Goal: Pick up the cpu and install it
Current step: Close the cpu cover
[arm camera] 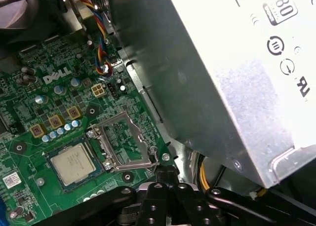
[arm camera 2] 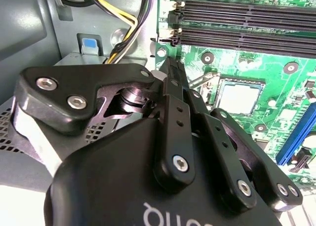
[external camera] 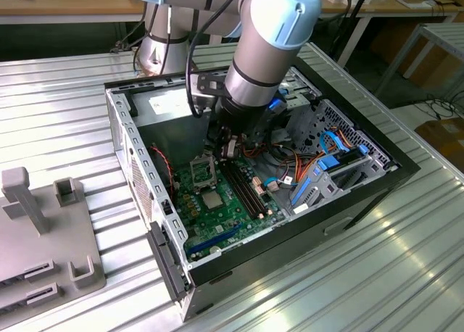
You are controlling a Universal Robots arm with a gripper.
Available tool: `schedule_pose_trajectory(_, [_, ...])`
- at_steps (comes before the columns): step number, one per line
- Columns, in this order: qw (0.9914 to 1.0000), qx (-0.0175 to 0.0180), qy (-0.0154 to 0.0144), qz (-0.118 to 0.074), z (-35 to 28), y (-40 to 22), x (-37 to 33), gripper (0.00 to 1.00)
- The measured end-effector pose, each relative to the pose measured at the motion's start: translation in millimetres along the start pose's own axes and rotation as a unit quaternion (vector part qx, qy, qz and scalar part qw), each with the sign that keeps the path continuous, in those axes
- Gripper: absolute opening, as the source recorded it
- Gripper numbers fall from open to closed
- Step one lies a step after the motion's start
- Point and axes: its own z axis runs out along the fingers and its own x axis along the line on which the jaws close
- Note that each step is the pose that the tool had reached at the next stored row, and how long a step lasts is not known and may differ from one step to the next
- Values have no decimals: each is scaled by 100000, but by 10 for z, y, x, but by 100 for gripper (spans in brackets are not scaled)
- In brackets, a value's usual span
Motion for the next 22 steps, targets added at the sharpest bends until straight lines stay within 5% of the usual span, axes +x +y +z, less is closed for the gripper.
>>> schedule_pose_trajectory(10, [99997,358,740,7,-33,6,-2,11])
schedule_pose_trajectory(17, [99982,823,1700,17,-62,11,-3,11])
schedule_pose_trajectory(22, [99980,872,1778,26,-71,20,-1,11])
